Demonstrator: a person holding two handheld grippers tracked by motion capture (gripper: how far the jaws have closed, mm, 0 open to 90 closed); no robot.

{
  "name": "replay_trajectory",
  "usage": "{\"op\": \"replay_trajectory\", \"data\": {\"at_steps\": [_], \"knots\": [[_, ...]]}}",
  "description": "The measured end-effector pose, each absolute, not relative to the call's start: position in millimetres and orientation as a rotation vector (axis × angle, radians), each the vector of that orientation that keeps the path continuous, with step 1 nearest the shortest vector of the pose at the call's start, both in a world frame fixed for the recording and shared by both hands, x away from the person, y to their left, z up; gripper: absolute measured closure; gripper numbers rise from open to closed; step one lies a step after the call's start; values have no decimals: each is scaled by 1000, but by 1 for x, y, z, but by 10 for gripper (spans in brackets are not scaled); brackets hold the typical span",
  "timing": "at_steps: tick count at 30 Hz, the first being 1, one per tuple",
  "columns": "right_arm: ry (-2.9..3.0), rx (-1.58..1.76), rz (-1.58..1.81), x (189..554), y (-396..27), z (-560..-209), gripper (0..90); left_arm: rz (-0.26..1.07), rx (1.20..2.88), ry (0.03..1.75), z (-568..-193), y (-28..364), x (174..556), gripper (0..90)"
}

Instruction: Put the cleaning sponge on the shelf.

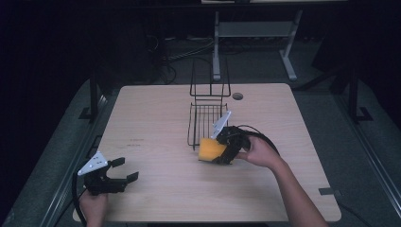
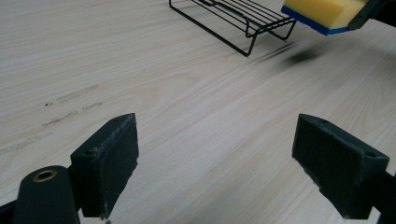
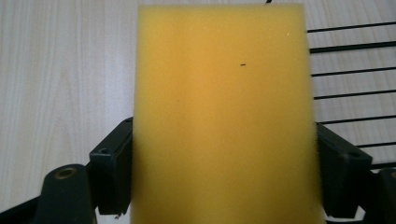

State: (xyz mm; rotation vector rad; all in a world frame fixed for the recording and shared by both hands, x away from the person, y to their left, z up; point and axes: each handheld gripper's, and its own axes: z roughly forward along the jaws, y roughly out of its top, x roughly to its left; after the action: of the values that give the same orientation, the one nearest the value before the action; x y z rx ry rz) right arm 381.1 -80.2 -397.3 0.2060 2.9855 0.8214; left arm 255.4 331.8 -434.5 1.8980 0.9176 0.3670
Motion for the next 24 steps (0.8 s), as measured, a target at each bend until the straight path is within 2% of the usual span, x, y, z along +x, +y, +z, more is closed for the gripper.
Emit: {"op": "replay_trajectory", "data": {"at_steps": [24], "knots": [[3005, 212, 804, 410, -65, -394, 213, 366, 1892, 917, -435, 333, 256, 141]]}}
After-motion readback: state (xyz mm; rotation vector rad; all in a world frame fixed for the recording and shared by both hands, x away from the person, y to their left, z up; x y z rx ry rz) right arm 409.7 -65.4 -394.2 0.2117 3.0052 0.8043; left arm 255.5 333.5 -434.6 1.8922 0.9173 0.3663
